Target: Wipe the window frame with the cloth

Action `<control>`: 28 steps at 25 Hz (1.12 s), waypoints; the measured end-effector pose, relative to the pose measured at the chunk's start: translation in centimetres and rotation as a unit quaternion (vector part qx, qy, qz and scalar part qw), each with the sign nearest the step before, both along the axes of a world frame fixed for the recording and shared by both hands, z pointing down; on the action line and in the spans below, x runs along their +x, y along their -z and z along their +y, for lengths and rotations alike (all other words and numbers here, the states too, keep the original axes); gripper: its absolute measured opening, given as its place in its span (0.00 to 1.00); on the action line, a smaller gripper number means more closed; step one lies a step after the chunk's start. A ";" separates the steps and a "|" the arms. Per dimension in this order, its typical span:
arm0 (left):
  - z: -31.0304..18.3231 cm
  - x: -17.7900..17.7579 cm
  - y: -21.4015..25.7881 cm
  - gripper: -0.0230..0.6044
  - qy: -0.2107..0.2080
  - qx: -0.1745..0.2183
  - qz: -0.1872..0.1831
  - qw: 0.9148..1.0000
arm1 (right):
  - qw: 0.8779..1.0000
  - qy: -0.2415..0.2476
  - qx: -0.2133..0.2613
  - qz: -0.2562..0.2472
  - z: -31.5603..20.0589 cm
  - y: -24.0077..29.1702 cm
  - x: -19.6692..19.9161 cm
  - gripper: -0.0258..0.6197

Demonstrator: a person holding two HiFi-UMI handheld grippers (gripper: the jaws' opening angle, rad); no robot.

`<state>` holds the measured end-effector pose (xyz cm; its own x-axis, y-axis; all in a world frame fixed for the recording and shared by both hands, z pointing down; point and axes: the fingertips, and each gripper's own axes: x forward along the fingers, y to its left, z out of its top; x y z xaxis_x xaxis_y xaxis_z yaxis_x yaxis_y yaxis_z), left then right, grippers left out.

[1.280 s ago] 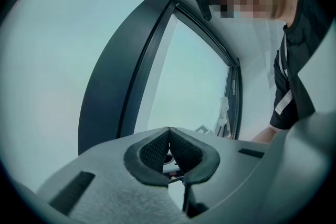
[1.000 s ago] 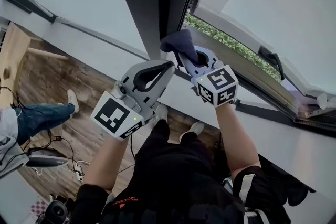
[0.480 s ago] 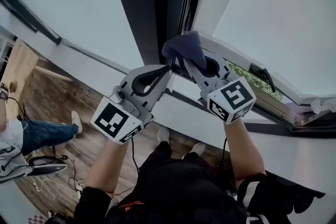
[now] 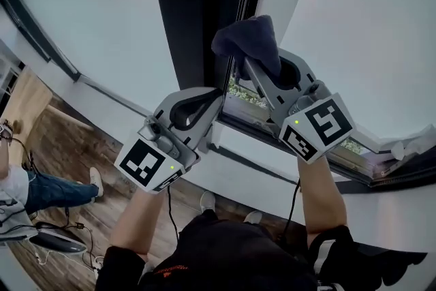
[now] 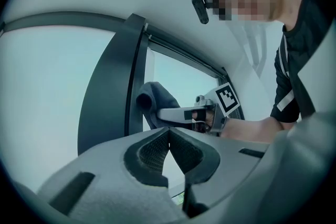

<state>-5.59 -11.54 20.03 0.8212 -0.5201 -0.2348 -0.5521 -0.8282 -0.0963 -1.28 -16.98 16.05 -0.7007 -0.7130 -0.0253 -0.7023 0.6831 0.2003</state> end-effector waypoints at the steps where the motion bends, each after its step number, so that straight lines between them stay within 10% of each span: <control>1: 0.0 0.1 0.6 0.07 -0.001 0.004 0.001 1.000 | 1.000 -0.001 0.011 -0.001 -0.1 1.2 0.0 0.12; 12: -0.4 1.8 5.4 0.07 -0.010 0.065 0.002 0.998 | 0.996 -0.017 0.090 0.007 -1.7 9.9 0.5 0.12; 28: -1.0 1.9 4.8 0.07 -0.015 0.051 0.005 0.999 | 0.994 -0.026 0.108 0.022 -2.6 10.9 -0.4 0.12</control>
<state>-3.72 -12.58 15.23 0.8333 -0.4677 -0.2946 -0.5283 -0.8307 -0.1756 -1.66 -19.55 5.16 -0.6672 -0.7292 -0.1517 -0.7226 0.5844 0.3691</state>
